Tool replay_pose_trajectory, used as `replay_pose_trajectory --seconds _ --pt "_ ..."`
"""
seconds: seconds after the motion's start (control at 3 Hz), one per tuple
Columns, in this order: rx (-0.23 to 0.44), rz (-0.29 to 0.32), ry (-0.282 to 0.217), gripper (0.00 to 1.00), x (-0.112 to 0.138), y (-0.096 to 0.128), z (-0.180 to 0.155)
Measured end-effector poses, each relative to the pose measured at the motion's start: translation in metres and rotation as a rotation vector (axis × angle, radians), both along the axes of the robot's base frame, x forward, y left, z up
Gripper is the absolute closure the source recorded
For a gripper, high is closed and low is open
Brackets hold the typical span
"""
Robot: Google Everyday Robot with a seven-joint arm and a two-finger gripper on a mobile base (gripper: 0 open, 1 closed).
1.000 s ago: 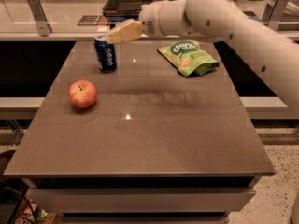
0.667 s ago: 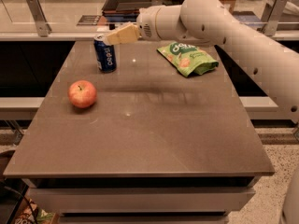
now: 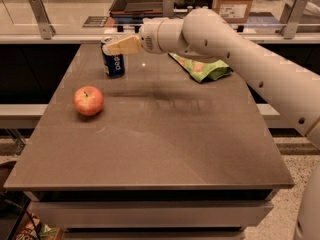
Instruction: Knock pepsi can over
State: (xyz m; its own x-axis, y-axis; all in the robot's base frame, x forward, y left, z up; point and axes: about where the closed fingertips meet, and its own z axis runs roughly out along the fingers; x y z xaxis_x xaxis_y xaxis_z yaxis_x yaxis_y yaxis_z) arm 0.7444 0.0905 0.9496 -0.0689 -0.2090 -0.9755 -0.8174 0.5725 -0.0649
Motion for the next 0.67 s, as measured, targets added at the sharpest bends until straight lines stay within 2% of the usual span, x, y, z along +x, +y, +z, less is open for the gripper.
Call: replay_pose_trajectory --seconds 0.67 --pt "0.022 0.002 0.015 0.0 0.003 0.019 -0.025"
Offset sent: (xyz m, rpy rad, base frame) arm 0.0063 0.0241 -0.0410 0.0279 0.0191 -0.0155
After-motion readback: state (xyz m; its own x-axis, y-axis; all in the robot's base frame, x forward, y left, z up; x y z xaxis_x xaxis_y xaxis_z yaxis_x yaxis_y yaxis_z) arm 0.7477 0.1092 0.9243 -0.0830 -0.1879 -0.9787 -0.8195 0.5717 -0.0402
